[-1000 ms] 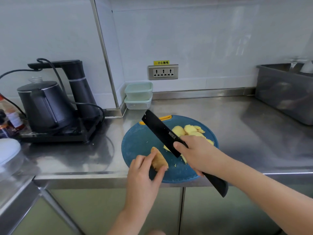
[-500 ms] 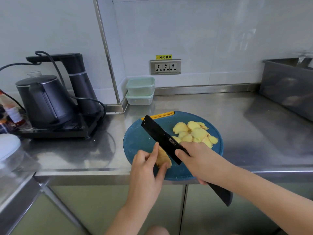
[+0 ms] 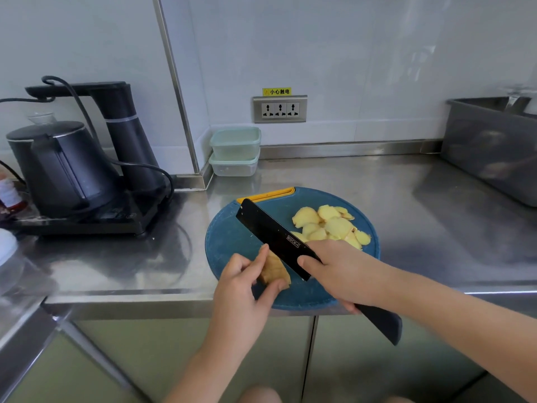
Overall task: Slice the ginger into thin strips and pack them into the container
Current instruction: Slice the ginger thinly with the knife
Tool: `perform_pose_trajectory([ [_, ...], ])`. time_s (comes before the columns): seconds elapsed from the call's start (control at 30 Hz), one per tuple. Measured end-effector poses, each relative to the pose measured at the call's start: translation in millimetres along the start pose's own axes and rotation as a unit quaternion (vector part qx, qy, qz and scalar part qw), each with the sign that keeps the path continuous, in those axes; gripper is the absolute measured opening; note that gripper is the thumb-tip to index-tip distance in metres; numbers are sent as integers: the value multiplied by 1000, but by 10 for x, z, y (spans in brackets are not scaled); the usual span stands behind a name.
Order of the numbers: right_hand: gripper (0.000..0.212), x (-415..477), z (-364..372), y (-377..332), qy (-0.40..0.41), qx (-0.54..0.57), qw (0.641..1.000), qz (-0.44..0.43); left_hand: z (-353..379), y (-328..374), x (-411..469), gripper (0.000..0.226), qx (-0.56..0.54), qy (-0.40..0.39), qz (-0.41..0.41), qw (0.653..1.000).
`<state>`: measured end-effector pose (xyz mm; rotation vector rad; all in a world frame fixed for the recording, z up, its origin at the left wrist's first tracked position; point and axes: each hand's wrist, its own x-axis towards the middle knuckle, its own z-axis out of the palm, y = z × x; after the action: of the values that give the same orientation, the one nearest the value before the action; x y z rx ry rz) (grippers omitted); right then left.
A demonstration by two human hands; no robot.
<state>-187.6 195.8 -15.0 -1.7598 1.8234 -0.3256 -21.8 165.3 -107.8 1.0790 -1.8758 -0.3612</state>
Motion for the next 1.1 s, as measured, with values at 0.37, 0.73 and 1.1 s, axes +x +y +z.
perform_pose_trajectory([
  [0.37,25,115,-56,21,-53,52,997,6,-32,-17,5,64,-17,-10,-3,1000],
  [0.73,27,374,-159,22,-121,41,991,-43,13,-16,-39,55,-6,7,2,1000],
  [1.1,27,278,-272,-4,-113,-17,992,-50,3,65,-26,57,-14,10,-20,1000],
])
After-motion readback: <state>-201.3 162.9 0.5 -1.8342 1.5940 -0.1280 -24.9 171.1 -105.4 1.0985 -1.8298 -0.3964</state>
